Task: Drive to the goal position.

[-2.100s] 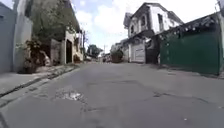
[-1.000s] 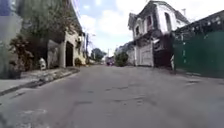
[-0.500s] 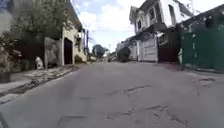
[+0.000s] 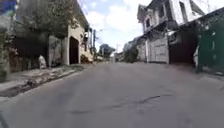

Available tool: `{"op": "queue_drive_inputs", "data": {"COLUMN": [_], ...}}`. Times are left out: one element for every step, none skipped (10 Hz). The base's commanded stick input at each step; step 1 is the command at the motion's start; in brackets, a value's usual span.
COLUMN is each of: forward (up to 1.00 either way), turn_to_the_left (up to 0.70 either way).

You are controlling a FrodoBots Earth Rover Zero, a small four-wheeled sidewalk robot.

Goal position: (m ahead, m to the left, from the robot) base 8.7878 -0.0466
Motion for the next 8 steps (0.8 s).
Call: {"op": "queue_drive_inputs", "data": {"forward": [1.00,1.00,1.00,1.00,1.00,1.00,1.00,1.00], "turn_to_the_left": [0.00,0.00,0.00,0.00,0.00,0.00,0.00,0.00]}}
